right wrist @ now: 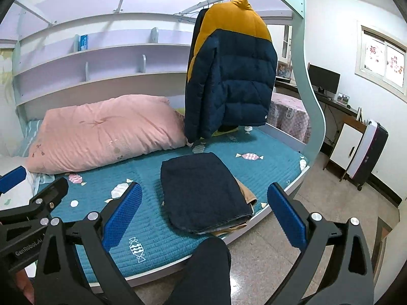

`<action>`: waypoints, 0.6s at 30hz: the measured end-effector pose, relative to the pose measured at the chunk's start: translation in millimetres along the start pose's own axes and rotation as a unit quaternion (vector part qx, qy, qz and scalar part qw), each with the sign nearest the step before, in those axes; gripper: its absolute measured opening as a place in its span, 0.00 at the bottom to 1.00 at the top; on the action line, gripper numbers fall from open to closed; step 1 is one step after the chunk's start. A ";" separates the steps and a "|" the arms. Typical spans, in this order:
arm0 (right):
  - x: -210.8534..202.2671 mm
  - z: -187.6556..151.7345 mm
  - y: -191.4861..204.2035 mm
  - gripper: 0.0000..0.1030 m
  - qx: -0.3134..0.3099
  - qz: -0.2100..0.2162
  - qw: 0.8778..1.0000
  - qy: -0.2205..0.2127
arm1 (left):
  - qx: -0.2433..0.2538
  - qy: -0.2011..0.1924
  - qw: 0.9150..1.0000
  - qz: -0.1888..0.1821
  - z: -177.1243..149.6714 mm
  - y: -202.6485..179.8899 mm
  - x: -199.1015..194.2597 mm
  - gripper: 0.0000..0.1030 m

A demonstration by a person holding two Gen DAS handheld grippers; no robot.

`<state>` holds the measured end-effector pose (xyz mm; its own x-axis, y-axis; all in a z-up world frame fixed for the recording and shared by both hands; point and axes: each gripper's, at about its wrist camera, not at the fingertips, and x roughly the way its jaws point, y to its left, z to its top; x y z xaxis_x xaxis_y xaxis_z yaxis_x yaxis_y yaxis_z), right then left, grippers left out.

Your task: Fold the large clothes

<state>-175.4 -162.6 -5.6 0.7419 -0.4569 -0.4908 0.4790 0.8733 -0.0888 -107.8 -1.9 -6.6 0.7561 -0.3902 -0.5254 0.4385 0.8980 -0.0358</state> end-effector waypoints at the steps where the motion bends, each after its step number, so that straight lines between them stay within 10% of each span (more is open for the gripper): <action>1: -1.1 0.0 1.1 0.93 -0.001 0.000 1.000 -0.001 | 0.001 -0.001 1.000 0.002 -0.4 0.3 -1.3 0.90; 18: -7.6 2.0 0.5 0.93 -0.006 0.002 1.000 0.005 | 0.005 0.010 1.000 0.005 -5.7 3.1 -8.0 0.90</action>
<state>-179.9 -159.0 -0.2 0.7384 -0.4518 -0.5006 0.4706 0.8770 -0.0972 -115.3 5.2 -7.3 0.7502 -0.3770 -0.5431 0.4358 0.8998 -0.0227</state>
